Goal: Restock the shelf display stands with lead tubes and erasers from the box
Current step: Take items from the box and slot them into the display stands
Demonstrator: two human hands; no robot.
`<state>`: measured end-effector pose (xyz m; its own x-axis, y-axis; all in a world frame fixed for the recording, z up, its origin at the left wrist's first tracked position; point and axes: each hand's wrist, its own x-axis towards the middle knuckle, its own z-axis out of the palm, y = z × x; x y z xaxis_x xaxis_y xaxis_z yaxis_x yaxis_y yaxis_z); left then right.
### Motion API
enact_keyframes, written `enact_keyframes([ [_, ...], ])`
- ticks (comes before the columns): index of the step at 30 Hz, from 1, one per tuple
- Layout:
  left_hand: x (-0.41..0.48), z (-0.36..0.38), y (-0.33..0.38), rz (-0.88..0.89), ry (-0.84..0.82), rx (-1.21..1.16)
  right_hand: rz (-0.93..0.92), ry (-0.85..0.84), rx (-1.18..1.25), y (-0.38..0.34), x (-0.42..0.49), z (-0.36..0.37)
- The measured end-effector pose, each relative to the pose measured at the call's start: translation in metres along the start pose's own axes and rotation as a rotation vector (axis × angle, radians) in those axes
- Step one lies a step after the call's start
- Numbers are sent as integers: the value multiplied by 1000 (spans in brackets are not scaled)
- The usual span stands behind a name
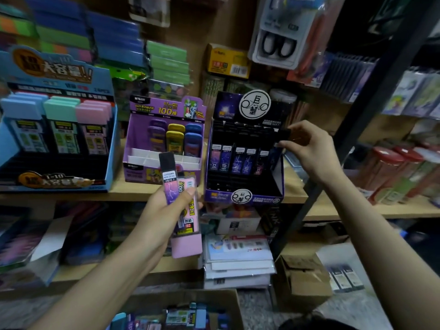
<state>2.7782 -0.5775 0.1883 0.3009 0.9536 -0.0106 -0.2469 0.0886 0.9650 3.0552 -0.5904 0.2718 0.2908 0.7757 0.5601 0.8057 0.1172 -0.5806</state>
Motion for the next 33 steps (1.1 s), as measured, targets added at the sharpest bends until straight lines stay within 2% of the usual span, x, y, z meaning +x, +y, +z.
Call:
enact_keyframes([
  [11,4,-1,-6,-35,41,28,5,-116,95,24,1,1],
  [16,3,-1,-6,-43,41,19,33,-115,34,30,-1,13],
  [23,0,-8,0,-27,27,15,30,-79,-186,25,1,19],
  [29,-6,-18,8,-19,23,13,17,-30,-281,-2,-1,10],
  [31,-8,-22,11,-27,7,16,-8,41,-231,-25,-5,9],
  [33,-11,-25,13,-36,-23,43,-4,8,-92,-55,-15,17],
])
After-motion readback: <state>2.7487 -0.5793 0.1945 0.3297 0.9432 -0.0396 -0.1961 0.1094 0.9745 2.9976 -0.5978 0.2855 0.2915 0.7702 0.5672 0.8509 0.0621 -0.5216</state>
